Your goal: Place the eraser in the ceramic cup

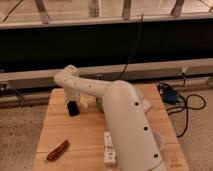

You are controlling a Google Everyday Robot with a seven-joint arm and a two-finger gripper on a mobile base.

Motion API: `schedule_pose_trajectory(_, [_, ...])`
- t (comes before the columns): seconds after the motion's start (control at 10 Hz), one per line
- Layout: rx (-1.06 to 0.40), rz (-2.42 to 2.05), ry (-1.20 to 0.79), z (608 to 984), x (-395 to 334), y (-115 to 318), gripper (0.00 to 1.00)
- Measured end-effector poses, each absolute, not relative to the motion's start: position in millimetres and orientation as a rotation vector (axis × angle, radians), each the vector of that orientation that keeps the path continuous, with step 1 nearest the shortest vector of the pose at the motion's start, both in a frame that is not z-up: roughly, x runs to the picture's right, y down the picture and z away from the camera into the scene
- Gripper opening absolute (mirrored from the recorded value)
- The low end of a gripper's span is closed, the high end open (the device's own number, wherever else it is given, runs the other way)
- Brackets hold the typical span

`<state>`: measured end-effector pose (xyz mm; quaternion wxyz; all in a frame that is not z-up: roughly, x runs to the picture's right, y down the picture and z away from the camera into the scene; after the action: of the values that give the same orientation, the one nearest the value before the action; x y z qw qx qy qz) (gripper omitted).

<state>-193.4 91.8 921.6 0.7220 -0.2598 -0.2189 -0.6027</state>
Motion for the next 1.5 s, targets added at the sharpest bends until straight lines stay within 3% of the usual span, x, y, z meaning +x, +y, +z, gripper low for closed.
schedule_pose_trajectory(0.3, [-0.581,-1.335,-0.485,924,-195,92,0.80])
schedule_pose_trajectory(0.6, [-0.586,-1.339,-0.488,926,-196,92,0.66])
schedule_pose_trajectory(0.9, [-0.594,-1.343,-0.489,928,-198,93,0.65])
schedule_pose_trajectory(1.3, [-0.600,-1.356,-0.489,929,-200,94,0.29])
schedule_pose_trajectory(1.5, [-0.597,-1.358,-0.483,915,-199,87,0.06])
